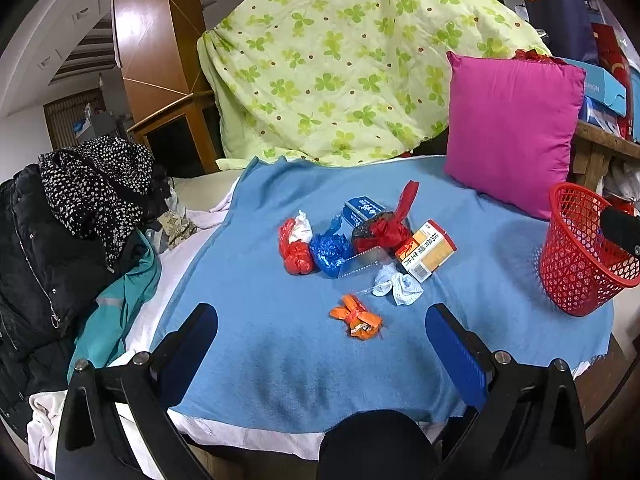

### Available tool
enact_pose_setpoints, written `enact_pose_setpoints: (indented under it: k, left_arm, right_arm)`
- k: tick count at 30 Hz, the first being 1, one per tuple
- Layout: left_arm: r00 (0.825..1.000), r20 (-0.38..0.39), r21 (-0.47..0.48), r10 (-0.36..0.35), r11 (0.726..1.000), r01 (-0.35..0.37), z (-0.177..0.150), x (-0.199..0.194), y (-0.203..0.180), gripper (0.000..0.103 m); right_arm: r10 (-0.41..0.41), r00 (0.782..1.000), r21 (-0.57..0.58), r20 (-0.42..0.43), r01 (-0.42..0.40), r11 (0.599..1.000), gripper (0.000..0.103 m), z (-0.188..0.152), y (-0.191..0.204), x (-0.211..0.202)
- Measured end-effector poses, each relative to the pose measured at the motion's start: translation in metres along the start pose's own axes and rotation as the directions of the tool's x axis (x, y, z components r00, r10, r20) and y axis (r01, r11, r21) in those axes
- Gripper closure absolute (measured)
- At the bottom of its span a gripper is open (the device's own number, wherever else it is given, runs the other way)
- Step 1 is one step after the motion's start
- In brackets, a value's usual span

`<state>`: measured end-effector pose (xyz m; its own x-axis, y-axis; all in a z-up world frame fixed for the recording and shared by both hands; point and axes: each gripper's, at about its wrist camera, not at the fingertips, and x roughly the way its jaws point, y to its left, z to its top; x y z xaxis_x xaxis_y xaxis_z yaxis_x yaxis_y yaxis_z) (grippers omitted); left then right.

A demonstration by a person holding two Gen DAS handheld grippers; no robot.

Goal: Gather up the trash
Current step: 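Move both tools toward the trash items on the blue blanket, then grasp the orange-white box with the right tool while the left tool grasps the orange tied bag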

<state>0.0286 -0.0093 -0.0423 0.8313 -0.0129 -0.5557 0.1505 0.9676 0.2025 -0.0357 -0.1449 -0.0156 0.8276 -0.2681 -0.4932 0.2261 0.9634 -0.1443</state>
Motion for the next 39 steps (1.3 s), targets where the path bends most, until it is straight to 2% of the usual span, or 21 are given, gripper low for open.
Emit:
enact_pose_setpoints:
  k: [18,23,28,29,33,37,39]
  left_arm:
    - [0.997,-0.076,-0.045,-0.022,0.999,0.018,-0.003,0.039,0.006,0.0]
    - [0.988,-0.136,-0.095,-0.073,0.994,0.06,-0.008,0.066,0.015,0.0]
    - [0.975,-0.197,-0.135,-0.103,0.988,0.077,-0.019,0.099,0.023,0.0]
    - [0.973,-0.205,-0.139,-0.109,0.987,0.082,-0.02,0.104,0.024,0.0]
    - [0.963,-0.228,-0.156,-0.142,0.982,0.107,-0.026,0.128,0.029,0.0]
    - [0.935,-0.265,-0.248,-0.234,0.954,0.168,-0.03,0.155,0.035,0.0]
    - [0.915,-0.278,-0.305,-0.293,0.93,0.205,-0.032,0.171,0.036,0.0]
  right_arm:
    - [0.01,0.999,-0.016,-0.053,-0.011,1.0,0.0,0.006,0.013,0.037]
    - [0.073,0.993,0.015,-0.09,-0.072,0.997,0.0,0.005,0.016,0.062]
    - [0.185,0.968,0.107,-0.171,-0.168,0.98,0.0,0.001,0.019,0.114]
    - [0.171,0.968,0.088,-0.181,-0.157,0.984,0.0,-0.001,0.02,0.124]
    - [0.234,0.937,0.154,-0.259,-0.199,0.968,0.001,-0.008,0.027,0.177]
    - [0.333,0.902,0.302,-0.273,-0.249,0.92,0.001,-0.01,0.036,0.226]
    - [0.371,0.887,0.373,-0.275,-0.257,0.891,0.001,-0.011,0.038,0.248]
